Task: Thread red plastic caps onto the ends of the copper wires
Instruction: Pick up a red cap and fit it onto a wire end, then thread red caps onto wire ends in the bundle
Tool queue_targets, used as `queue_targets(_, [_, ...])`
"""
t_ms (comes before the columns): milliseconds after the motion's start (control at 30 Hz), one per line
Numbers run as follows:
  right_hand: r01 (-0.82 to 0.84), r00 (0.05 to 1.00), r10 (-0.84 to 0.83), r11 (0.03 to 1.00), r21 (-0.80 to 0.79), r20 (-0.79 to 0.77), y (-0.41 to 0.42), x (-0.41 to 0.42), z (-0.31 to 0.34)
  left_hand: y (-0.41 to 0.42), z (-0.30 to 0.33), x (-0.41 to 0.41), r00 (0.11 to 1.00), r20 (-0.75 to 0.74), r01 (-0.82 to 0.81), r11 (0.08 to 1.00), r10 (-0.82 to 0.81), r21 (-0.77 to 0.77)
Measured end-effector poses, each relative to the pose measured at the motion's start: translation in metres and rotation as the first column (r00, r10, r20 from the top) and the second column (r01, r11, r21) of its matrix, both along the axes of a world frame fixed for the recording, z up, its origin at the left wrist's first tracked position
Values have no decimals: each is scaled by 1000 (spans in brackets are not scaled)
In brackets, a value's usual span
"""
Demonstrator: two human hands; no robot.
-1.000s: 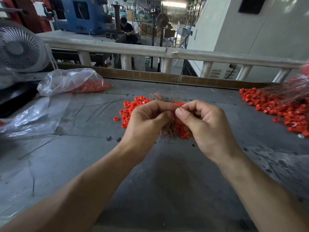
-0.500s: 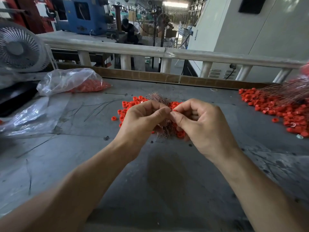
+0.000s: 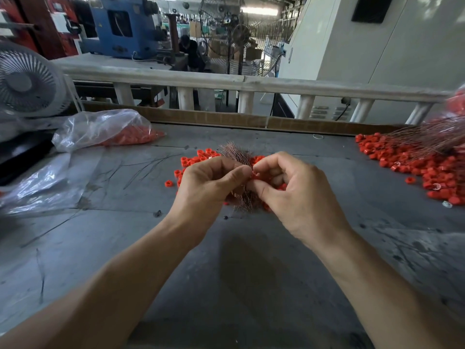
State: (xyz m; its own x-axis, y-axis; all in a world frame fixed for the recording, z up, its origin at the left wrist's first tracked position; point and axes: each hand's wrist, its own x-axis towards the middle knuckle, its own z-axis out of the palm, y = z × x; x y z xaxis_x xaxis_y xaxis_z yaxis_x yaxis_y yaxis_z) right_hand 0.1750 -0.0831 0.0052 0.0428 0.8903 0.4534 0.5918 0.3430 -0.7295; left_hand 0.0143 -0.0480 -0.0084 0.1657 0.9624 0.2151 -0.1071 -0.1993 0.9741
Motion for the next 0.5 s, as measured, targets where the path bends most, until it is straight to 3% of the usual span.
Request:
queue_targets(267, [-17,990,13,1000,24,143,1,5,2,1,2,-2,995,99,0,992,12,-125])
queue_targets(500, [-66,972,65,998,-3,228,3,16,2,10,7,-13,997,15,-70,985,74,-157])
